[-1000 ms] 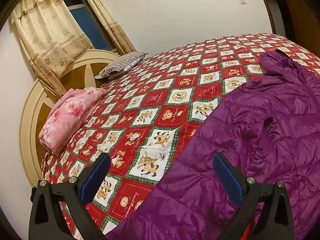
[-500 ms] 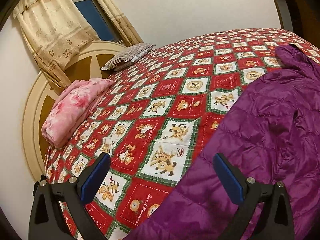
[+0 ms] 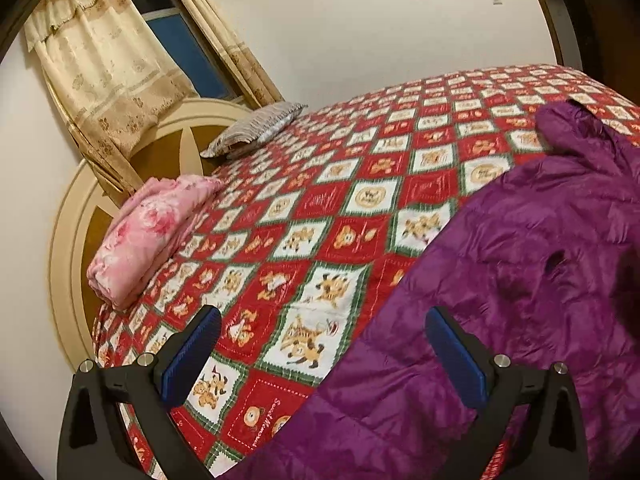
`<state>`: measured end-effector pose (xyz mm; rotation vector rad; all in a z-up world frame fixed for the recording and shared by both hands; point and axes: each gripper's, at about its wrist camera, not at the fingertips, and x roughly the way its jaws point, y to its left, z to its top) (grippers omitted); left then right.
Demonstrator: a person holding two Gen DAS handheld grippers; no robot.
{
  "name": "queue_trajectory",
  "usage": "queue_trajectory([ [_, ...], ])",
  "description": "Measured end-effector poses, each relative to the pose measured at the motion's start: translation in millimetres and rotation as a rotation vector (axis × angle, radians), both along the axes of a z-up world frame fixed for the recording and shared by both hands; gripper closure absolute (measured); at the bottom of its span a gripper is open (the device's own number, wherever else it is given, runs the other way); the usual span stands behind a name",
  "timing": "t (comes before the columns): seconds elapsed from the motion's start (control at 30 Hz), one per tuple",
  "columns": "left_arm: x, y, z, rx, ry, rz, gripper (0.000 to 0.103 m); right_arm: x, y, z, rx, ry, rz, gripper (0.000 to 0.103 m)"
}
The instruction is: Fold large clothes
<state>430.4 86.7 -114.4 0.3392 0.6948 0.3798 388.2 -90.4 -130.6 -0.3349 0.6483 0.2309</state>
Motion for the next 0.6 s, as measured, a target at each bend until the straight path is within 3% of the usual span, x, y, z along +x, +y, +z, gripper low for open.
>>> queue_trajectory([
  [0.07, 0, -9, 5, -0.011, -0.007, -0.008, 0.001, -9, -10, 13, 0.035, -0.023, -0.004, 0.03],
  [0.17, 2, -33, 11, -0.024, -0.019, -0.041, 0.001, -20, -36, 21, 0.001, -0.07, -0.075, 0.03],
  [0.23, 3, -57, 12, -0.029, -0.025, -0.08, 0.001, -15, -73, 19, 0.015, -0.053, -0.183, 0.04],
  [0.3, 5, -82, 12, -0.035, -0.03, -0.119, 0.001, -7, -110, 15, 0.039, -0.029, -0.297, 0.057],
  [0.37, 9, -110, 8, -0.027, -0.025, -0.156, 0.001, 0, -162, 10, 0.082, -0.02, -0.453, 0.061],
  [0.53, 28, -161, -33, 0.083, 0.014, -0.189, 0.001, 8, -255, 5, 0.18, -0.029, -0.71, 0.062],
  [0.6, 35, -164, -57, 0.145, 0.055, -0.172, 0.001, 11, -272, -1, 0.222, -0.012, -0.721, 0.062],
])
